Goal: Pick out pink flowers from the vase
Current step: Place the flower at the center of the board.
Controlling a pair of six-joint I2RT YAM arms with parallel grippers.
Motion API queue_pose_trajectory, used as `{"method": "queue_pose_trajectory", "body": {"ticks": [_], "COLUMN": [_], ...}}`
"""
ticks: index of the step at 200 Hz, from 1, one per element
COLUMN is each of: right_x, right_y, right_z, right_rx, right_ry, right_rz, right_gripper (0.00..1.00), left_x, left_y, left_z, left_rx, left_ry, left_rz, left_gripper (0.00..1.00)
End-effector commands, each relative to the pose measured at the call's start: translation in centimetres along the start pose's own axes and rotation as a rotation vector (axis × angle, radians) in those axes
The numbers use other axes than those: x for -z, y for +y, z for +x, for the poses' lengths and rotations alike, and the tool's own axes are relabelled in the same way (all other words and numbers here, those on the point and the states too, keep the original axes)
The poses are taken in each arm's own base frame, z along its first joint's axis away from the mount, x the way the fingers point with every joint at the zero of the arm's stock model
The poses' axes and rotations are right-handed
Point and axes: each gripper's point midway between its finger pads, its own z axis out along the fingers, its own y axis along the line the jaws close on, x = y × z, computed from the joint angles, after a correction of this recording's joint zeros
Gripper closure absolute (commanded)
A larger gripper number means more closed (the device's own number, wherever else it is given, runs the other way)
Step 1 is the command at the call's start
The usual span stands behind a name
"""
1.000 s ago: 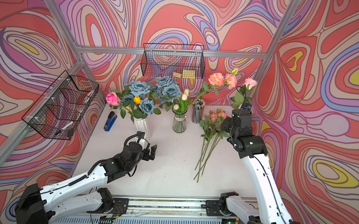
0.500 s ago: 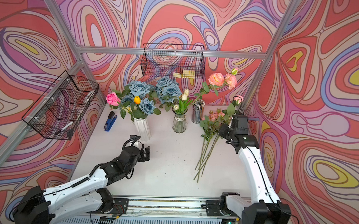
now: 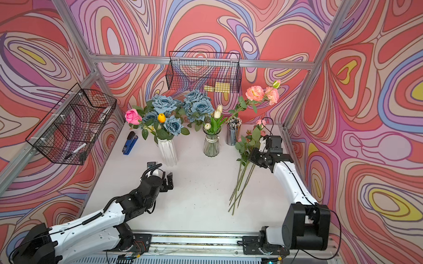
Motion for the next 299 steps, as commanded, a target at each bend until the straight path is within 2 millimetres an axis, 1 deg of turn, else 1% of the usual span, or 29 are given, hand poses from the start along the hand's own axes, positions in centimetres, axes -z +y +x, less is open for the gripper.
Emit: {"method": "queue_pose_trajectory", "body": {"ticks": [1,15,44,68,89,112,130,145,148,168,205,235,281,292,299], "right_x": [-1.1,-2.0,-3.6,-5.0,-5.6,-6.4,-7.2,-7.2,-7.9,-8.5,-9.3,-9.4,-9.1,-8.9,-8.7], "right_y": [-0.1,-0.1,0.0,0.2,0.6,0.6,0.2,0.0,-0.5,-1.7,-3.6,-4.2,-4.3,-4.0,-3.9], "right_z": [-0.5,-0.7,-1.4,-1.7,-1.5,-1.1,-0.5,-0.6,-0.1,0.4,1.6,2.0,2.1,2.0,1.9], "right_rx": [0.020,0.016,0.015,0.021,0.050,0.092,0.093,0.094,0.085,0.073,0.052,0.041,0.030,0.034,0.036], "right_ry": [0.004,0.015,0.042,0.081,0.118,0.161,0.201,0.208,0.232,0.253,0.276,0.263,0.250,0.241,0.235], "right_rz": [-0.017,-0.021,-0.042,-0.062,-0.080,-0.056,-0.043,-0.028,-0.016,0.038,0.107,0.130,0.131,0.124,0.120], "right_gripper": [1.00,1.00,1.00,1.00,1.00,1.00,1.00,1.00,1.00,1.00,1.00,1.00,1.00,0.97,0.94], "left_x": [0.4,0.5,0.6,0.6,0.5,0.4,0.2,0.2,0.2,0.3,0.7,0.9,0.8,0.8,0.8], "left_y": [1.2,1.5,1.6,1.6,1.5,1.3,1.0,1.0,1.0,1.2,1.7,1.8,1.8,1.8,1.8], "left_z": [-1.0,-1.2,-1.5,-1.6,-1.7,-1.9,-2.1,-2.2,-2.1,-2.2,-2.4,-2.7,-2.9,-3.2,-3.4], "left_rx": [0.031,0.029,0.026,0.014,0.008,0.000,-0.006,-0.012,-0.012,-0.011,0.003,0.009,0.001,-0.002,-0.005], "left_ry": [-0.049,-0.060,-0.067,-0.064,-0.063,-0.062,-0.061,-0.059,-0.058,-0.063,-0.078,-0.087,-0.097,-0.107,-0.115], "left_rz": [-0.054,-0.067,-0.070,-0.076,-0.078,-0.079,-0.078,-0.081,-0.081,-0.088,-0.097,-0.098,-0.108,-0.114,-0.117], "left_gripper": [0.00,0.00,0.00,0.00,0.00,0.00,0.00,0.00,0.00,0.00,0.00,0.00,0.00,0.00,0.00]}}
